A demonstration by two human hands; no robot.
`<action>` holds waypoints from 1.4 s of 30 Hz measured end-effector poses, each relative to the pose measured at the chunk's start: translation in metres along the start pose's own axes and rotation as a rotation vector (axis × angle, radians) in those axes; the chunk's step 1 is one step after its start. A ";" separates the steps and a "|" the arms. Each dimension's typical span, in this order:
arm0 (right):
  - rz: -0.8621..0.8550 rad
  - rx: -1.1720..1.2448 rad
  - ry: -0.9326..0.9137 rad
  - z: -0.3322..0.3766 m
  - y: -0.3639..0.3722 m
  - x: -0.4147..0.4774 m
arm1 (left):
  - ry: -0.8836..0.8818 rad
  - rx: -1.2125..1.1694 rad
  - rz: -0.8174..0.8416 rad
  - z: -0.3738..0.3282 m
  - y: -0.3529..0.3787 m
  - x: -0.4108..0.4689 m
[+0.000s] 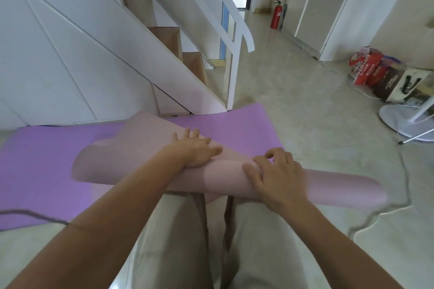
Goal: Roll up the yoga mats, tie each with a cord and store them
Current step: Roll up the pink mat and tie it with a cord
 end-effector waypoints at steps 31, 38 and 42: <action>0.258 0.058 -0.439 0.012 -0.046 -0.076 | 0.309 0.230 -0.337 0.016 0.010 -0.179; 0.185 0.121 -0.506 0.037 -0.022 -0.171 | 0.370 0.236 -0.343 0.022 0.094 -0.239; 0.128 0.114 -0.524 0.046 -0.010 -0.193 | 0.381 0.139 -0.381 0.032 0.122 -0.243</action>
Point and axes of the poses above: each hand's wrist, its own x-axis towards the middle knuckle, its own y-axis out of the palm, z = x × y, the point moved 8 cm from there along x, towards the middle knuckle, and after that the axes turned 15 degrees about -y, right-handed, at the moved point
